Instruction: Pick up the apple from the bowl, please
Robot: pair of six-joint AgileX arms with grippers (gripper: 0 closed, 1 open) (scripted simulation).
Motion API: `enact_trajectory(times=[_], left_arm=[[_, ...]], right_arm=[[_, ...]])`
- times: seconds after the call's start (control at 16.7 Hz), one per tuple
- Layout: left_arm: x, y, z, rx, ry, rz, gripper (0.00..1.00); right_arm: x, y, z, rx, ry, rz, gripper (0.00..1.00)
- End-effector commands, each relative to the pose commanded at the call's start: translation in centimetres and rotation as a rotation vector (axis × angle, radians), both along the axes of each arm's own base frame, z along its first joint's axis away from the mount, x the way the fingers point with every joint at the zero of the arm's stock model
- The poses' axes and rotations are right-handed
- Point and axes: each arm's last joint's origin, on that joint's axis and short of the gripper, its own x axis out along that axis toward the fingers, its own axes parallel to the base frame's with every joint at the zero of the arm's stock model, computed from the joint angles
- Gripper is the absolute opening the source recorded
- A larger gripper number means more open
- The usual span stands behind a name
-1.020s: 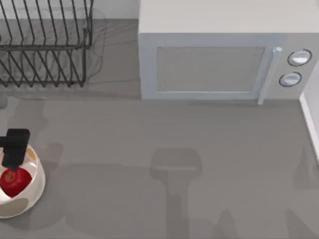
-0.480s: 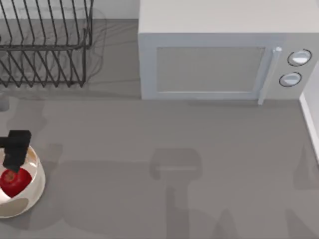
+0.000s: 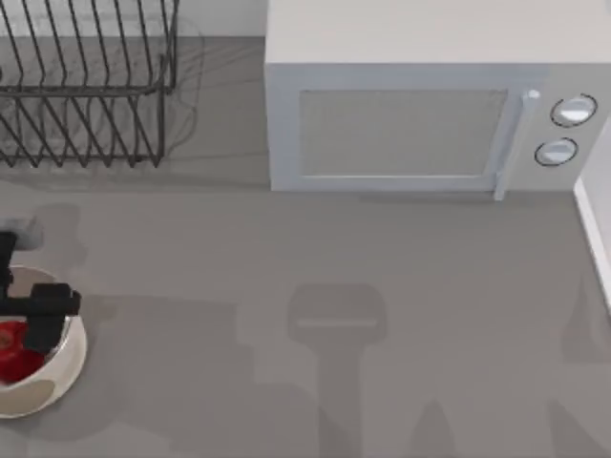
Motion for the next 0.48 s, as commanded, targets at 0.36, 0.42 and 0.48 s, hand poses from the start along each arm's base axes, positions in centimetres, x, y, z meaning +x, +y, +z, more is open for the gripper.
enact_trajectory(times=[0.36,0.42,0.48], left_arm=[[-0.22,0.0,-0.81,0.0,0.009,0.0,0.92],[-0.22,0.0,-0.81,0.0,0.009,0.0,0.85],[-0.22,0.0,-0.81,0.0,0.009,0.0,0.77]], right_arm=[[0.0,0.0,0.0,0.0,0.0,0.0,1.0],[0.0,0.0,0.0,0.0,0.0,0.0,1.0],[0.0,0.0,0.0,0.0,0.0,0.0,1.0]])
